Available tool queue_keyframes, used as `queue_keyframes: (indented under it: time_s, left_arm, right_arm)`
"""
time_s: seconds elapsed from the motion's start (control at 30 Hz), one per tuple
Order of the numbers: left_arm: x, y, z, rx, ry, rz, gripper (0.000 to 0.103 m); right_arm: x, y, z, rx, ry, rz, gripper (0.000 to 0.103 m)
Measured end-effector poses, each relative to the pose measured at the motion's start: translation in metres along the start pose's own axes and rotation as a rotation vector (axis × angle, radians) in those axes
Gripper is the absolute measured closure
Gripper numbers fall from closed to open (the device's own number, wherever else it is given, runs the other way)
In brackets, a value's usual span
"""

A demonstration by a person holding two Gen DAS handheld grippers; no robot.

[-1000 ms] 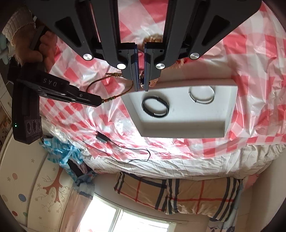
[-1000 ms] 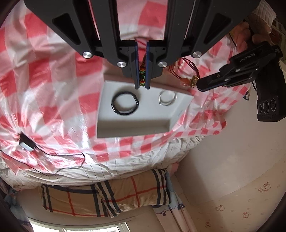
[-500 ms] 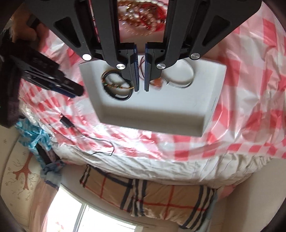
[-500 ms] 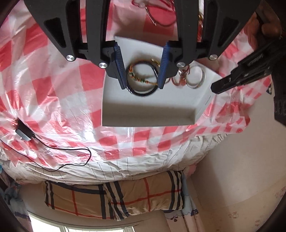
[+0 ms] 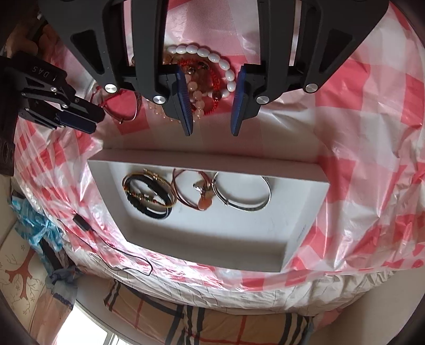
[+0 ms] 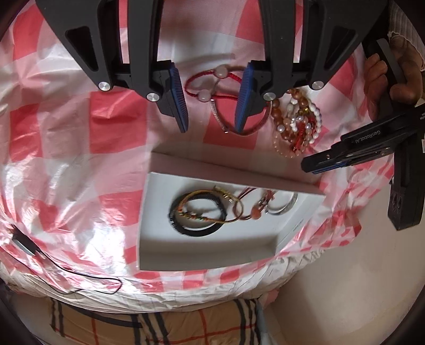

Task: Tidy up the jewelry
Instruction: 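Carry gold bracelet into white box with right tool while left carries red cord bracelet, then grasp thin silver bangle with right tool while left grasps red cord bracelet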

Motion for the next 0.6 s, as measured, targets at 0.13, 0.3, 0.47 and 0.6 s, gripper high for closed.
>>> queue_keyframes:
  time_s: [0.13, 0.3, 0.47, 0.6]
  left_arm:
    - [-0.003, -0.005, 0.004, -0.03, 0.014, -0.001, 0.07]
    - [-0.017, -0.015, 0.015, -0.094, 0.08, 0.002, 0.063]
    - [-0.011, -0.018, 0.024, -0.112, 0.112, 0.01, 0.072]
    - [0.001, -0.019, 0.035, -0.101, 0.103, 0.013, 0.077]
  right_arm:
    - [-0.021, 0.014, 0.001, 0.093, 0.053, 0.06, 0.068]
    - [-0.031, 0.018, 0.002, 0.134, 0.072, 0.082, 0.097]
    - [-0.014, 0.012, 0.007, 0.083, 0.047, 0.055, 0.099]
    - [0.011, 0.006, 0.008, 0.031, 0.003, 0.032, 0.099]
Point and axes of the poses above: each gripper's, at about its wrist camera, not at the fingertips, and x roughly against the way its jaws point, y to its left, z to its underside, the point moved 4 cm from there along -x, roughly the way its jaws point, and after that the axes turned 4 degrees about -y, right-handed, at the moved point
